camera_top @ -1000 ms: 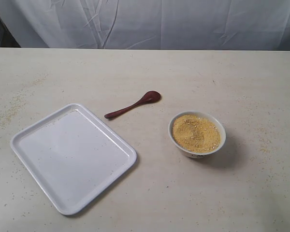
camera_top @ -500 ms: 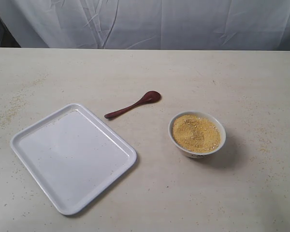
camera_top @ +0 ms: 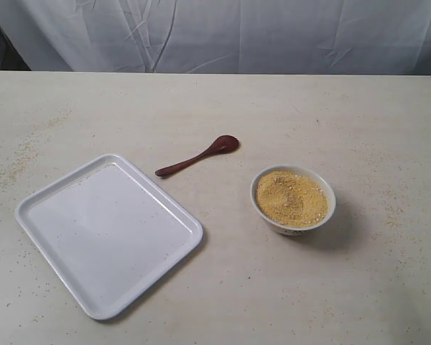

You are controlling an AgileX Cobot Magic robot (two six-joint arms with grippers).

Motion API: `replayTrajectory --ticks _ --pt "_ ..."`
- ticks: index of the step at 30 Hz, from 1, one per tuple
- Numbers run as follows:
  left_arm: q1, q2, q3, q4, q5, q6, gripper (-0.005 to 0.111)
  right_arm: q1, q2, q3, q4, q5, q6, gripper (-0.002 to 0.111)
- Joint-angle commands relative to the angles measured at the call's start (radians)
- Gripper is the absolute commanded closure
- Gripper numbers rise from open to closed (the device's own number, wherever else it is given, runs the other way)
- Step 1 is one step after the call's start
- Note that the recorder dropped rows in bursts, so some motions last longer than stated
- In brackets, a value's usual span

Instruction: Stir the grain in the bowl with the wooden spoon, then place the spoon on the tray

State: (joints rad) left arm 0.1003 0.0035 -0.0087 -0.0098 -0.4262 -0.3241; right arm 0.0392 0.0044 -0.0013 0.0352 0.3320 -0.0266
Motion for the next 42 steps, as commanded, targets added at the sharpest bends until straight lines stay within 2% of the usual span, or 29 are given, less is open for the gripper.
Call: replayTrajectory --ticks 1,4,6,8,10,13,16,19,21,25,27,28,31,33,35,37,42 --pt "-0.005 0.11 -0.103 0.062 -0.028 -0.034 0.107 0.004 -0.004 0.001 -0.001 -0.006 0.001 0.109" --pt "-0.005 0.278 -0.19 0.175 0.057 -0.085 0.107 0.004 -0.004 0.001 -0.001 -0.006 0.001 0.109" --pt "-0.005 0.397 -0.242 0.365 0.088 -0.222 0.107 0.004 -0.004 0.001 -0.001 -0.006 0.001 0.109" --pt "-0.005 0.505 -0.28 0.601 0.088 -0.431 0.107 0.004 -0.004 0.001 -0.001 -0.006 0.001 0.109" --pt "-0.005 0.629 -0.323 0.881 0.059 -0.66 0.107 0.004 -0.004 0.001 -0.001 -0.006 0.001 0.109" --pt "-0.005 0.801 -0.389 1.167 -0.031 -0.864 0.107 0.004 -0.004 0.001 -0.001 -0.006 0.001 0.109" --pt "-0.005 0.955 -0.464 1.335 -0.127 -0.956 0.107 0.004 -0.004 0.001 -0.001 -0.006 0.001 0.109" --pt "-0.01 1.098 -0.528 1.447 -0.163 -1.031 0.107 0.004 -0.004 0.001 -0.001 -0.006 0.001 0.109" --pt "-0.044 1.174 -0.566 1.496 -0.132 -1.052 0.107 0.004 -0.004 0.001 -0.001 -0.006 0.001 0.109" --pt "-0.191 1.323 -0.644 1.607 -0.028 -1.096 0.107 0.004 -0.004 0.001 -0.001 -0.008 0.001 0.109" --pt "-0.269 1.406 -0.689 1.61 -0.014 -1.096 0.107 0.004 -0.004 0.001 -0.001 -0.008 0.001 0.109" --pt "-0.344 1.489 -0.745 1.608 -0.015 -1.093 0.107 0.004 -0.004 0.001 -0.001 -0.008 0.001 0.109" --pt "-0.415 1.634 -0.857 1.585 0.033 -1.088 0.105 0.004 -0.004 0.001 -0.001 -0.008 0.001 0.109" --pt "-0.448 1.746 -0.958 1.581 0.029 -1.086 0.091 0.004 -0.004 0.001 -0.001 -0.008 0.001 0.109" --pt "-0.488 1.872 -1.089 1.581 0.031 -0.991 0.067 0.004 -0.004 0.001 -0.001 -0.008 0.001 0.109" --pt "-0.504 1.965 -1.182 1.579 0.011 -0.963 0.057 0.004 -0.004 0.001 -0.001 -0.006 0.001 0.109" --pt "-0.511 2.156 -1.342 1.565 0.001 -0.954 0.051 0.004 -0.004 0.001 -0.001 -0.006 0.001 0.109"
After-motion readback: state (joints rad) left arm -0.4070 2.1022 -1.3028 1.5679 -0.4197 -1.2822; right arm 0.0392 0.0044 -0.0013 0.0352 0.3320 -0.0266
